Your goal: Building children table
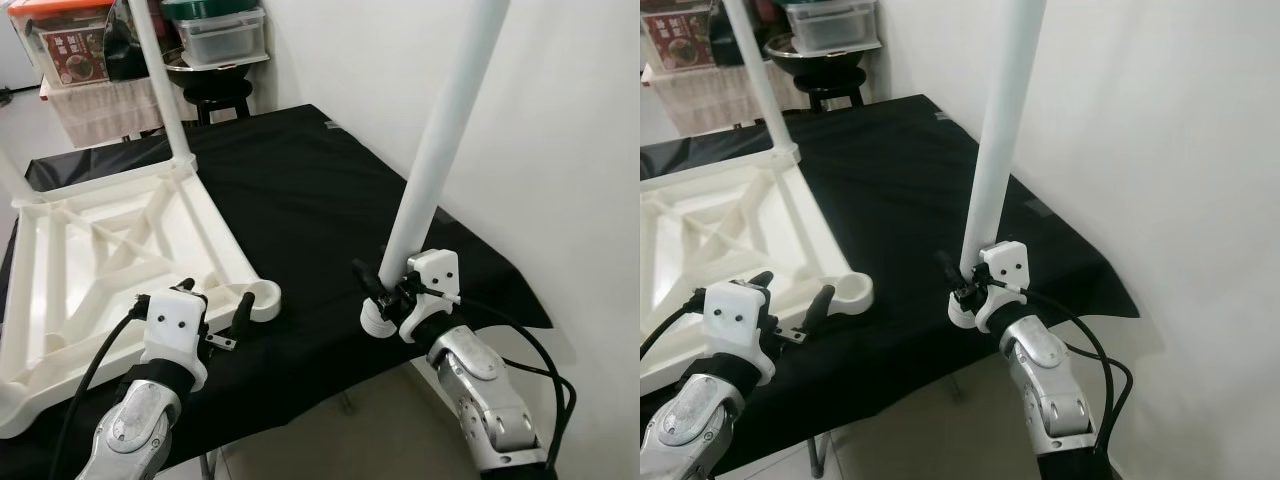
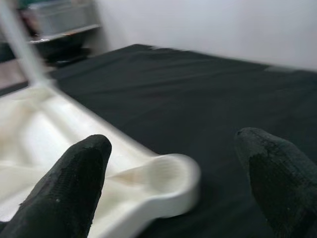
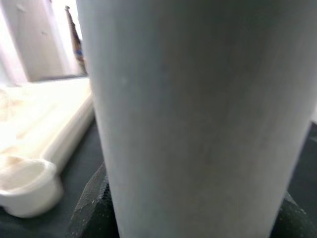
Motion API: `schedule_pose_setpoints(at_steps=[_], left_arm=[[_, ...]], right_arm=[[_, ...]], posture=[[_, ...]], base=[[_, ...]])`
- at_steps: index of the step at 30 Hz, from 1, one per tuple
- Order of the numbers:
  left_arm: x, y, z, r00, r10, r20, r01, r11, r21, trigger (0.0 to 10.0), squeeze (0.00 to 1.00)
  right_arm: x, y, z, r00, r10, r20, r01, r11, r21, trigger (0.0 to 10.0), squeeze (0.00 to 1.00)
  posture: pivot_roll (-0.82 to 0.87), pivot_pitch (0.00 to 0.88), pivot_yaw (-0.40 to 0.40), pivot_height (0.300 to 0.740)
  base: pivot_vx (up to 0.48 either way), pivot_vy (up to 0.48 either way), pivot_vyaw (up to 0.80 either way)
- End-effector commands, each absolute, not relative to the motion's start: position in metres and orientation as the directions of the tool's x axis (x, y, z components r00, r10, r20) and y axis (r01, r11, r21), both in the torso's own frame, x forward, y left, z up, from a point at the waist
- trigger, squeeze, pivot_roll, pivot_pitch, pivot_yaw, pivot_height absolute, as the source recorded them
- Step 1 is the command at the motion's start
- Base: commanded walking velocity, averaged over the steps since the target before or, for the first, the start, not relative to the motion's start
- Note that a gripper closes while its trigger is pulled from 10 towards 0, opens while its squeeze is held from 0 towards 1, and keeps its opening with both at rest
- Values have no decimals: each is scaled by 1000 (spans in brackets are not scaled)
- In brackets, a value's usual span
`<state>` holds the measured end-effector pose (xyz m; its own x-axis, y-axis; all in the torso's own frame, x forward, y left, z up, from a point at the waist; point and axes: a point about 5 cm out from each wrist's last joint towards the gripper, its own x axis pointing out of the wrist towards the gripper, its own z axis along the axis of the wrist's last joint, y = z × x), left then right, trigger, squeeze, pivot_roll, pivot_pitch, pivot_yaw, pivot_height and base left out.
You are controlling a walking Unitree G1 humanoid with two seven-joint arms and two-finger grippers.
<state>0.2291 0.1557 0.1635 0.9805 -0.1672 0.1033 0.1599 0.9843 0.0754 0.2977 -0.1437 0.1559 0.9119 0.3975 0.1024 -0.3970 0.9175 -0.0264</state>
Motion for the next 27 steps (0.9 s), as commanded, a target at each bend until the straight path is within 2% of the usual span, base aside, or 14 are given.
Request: schedule_pose_setpoints(at_steps=[1,17,27], left_arm=[[228,157,162,980,-178,89,173,983,58,10000,0],[226,148,162,940,-336,61,334,942,39,10000,0],[222,149,160,935,-353,44,352,936,22,10000,0]], right_arm=[[298,-139,160,895,430,118,-426,903,-53,10000,0],[302,-133,162,844,522,124,-520,852,-51,10000,0],[307,-134,166,833,533,150,-535,844,-29,10000,0]], posture=[[-33,36,13,740],[-14,10,17,740],[-9,0,19,740]], base=[[0,0,800],[0,0,800],[0,0,800]])
